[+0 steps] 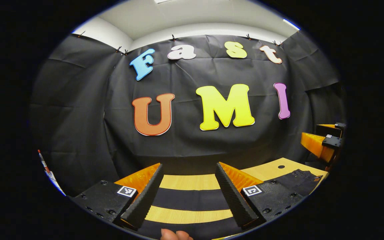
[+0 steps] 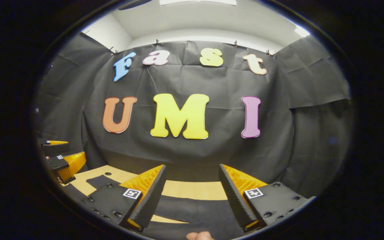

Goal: Grasp the waist and the cuffs of the jeans and fold them to make the two legs overlap; first hold the waist and fold one-third of the jeans toward the cuffs, then hold the cuffs and fold the remaining one-third in the same direction to finish folding.

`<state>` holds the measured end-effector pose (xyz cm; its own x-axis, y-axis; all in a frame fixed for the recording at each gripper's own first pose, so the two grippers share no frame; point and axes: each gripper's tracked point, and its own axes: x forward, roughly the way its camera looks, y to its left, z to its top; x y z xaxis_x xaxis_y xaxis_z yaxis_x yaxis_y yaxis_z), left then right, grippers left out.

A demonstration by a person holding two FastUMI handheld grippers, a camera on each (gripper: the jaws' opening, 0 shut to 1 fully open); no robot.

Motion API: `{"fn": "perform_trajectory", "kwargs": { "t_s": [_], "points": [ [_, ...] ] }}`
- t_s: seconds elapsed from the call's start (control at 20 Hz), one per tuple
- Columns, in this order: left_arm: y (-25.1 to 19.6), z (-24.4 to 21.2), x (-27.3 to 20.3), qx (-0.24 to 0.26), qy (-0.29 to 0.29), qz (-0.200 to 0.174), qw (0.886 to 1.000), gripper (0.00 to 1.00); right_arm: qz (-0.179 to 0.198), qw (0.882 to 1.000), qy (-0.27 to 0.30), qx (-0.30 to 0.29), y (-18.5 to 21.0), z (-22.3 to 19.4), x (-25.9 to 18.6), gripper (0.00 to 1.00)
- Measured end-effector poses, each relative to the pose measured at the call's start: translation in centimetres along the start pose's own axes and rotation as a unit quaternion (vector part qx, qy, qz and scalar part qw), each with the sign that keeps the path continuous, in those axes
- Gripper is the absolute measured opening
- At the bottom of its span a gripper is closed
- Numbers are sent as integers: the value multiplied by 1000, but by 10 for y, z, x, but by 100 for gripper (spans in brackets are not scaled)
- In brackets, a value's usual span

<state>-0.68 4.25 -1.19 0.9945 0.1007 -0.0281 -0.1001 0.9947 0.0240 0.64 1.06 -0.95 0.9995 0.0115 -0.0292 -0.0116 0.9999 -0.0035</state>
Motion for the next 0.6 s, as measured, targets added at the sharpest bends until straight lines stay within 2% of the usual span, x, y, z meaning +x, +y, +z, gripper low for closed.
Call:
{"fn": "perform_trajectory", "kwargs": {
  "t_s": [0.3,0.45,0.5,0.55,0.6],
  "points": [
    [16,-12,-9,-9,21,15,1000,100,9,1000,8,0,2,-5,2,94],
    [39,-42,-29,-50,71,31,996,99,8,999,39,2,-7,-23,1,94],
    [48,-60,-38,-77,100,33,991,99,5,998,61,4,-15,-37,-1,94],
    [46,-80,-49,-123,139,13,983,99,3,996,88,9,-22,-52,-3,96],
    [45,-105,-65,-170,186,2,968,100,-4,993,118,15,-31,-70,-6,94]
  ]
}}
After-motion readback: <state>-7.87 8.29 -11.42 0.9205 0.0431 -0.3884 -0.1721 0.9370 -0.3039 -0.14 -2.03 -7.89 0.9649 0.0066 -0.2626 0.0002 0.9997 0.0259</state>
